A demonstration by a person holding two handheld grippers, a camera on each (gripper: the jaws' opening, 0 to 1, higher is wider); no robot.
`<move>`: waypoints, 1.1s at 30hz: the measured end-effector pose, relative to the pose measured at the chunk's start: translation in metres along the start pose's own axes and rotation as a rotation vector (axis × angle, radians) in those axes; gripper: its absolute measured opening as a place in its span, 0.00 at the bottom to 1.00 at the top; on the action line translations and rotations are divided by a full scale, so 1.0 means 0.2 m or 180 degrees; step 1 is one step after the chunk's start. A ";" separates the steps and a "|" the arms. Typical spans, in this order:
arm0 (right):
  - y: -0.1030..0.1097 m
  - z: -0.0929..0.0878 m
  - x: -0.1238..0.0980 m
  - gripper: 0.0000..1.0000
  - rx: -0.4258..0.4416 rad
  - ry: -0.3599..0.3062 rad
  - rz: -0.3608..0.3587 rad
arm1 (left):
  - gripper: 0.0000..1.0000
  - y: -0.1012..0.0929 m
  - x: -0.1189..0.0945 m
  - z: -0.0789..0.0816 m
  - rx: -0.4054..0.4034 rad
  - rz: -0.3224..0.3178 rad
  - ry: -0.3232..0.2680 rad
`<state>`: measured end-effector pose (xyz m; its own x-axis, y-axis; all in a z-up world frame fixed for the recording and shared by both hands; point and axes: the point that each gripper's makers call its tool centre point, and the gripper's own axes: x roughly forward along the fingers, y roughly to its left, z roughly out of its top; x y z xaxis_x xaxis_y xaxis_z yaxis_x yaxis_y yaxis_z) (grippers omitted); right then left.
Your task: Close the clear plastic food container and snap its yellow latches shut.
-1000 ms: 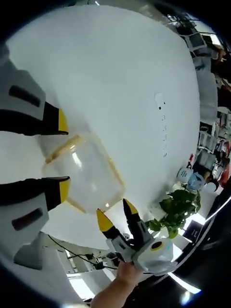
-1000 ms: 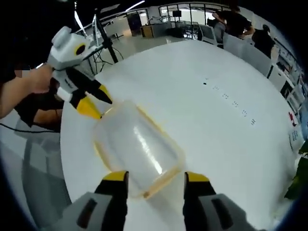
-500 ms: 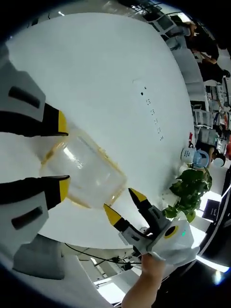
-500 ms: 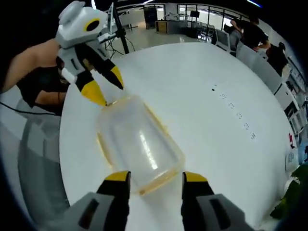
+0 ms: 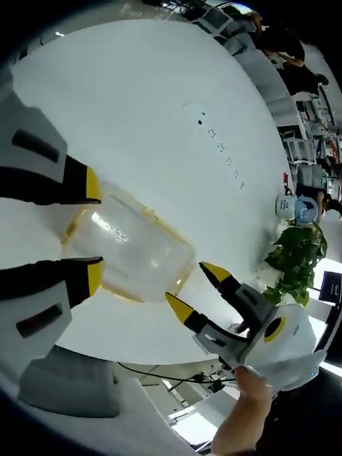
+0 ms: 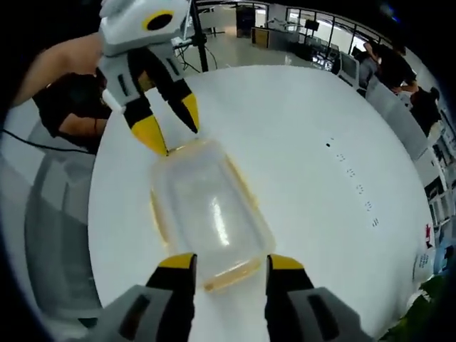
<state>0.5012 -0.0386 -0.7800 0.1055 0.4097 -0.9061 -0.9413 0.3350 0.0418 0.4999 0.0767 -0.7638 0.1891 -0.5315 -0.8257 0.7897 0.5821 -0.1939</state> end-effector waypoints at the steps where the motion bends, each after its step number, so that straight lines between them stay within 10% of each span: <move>1: 0.00 0.00 0.00 0.36 -0.0028 0.0005 -0.0002 | 0.27 0.00 0.01 0.00 0.0009 -0.0018 0.0030; 33: 0.11 0.09 0.04 0.30 -0.0694 -0.0053 0.0251 | 0.29 -0.11 0.08 0.02 0.0892 -0.0127 0.0312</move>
<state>0.4879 -0.0123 -0.7779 0.0324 0.4420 -0.8964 -0.9937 0.1109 0.0187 0.4884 0.0528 -0.7715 0.1080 -0.4806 -0.8702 0.9282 0.3622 -0.0849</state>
